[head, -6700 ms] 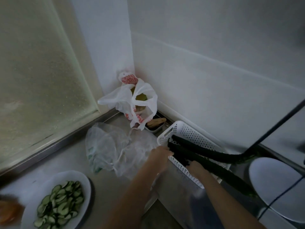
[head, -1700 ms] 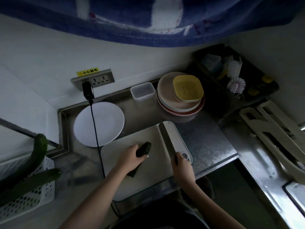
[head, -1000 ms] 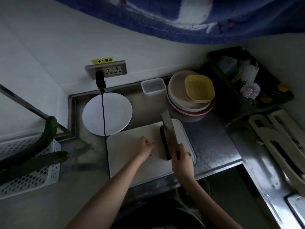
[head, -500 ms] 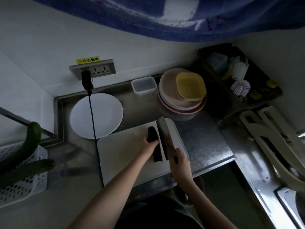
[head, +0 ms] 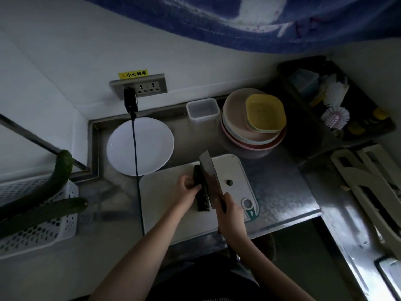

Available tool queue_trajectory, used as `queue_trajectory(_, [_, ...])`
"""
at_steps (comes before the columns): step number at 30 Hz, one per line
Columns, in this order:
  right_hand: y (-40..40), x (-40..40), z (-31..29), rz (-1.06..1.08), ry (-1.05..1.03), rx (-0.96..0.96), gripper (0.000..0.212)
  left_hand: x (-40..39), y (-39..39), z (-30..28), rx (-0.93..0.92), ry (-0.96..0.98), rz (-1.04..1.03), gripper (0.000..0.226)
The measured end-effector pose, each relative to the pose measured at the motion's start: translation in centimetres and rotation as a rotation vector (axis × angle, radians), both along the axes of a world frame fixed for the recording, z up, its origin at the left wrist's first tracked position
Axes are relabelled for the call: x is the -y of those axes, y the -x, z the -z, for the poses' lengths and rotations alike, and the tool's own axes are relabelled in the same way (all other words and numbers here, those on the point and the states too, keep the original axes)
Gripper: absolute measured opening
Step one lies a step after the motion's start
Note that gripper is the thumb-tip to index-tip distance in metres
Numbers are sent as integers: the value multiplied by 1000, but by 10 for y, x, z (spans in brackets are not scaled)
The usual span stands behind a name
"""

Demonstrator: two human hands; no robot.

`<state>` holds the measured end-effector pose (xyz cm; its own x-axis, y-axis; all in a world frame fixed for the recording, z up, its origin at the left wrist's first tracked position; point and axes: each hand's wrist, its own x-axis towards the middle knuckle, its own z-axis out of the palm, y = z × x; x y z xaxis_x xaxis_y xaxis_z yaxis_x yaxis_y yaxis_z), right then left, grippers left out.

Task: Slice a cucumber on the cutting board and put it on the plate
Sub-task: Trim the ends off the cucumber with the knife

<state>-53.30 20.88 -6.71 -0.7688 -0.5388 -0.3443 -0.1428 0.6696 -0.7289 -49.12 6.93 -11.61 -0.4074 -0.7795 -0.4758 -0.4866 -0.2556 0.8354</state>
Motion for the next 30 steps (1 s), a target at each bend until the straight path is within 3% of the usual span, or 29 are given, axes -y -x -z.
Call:
queue_trajectory(8, [-7, 13, 1, -69, -131, 51, 14, 7, -9, 3, -9, -242, -104, 18])
queue_trajectory(11, [-13, 15, -1, -112, -127, 24, 11, 7, -9, 1, -58, -361, -174, 24])
queue_trajectory(15, [-17, 12, -2, -78, -80, -72, 12, 7, -11, 0, -72, -492, -206, 9])
queue_trajectory(20, [-22, 15, -4, -69, -41, -65, 10, 7, -13, -1, -37, -547, -169, 35])
queue_trajectory(30, [-30, 19, -2, -64, -64, -22, 11, 8, -13, 1, -21, -579, -189, 31])
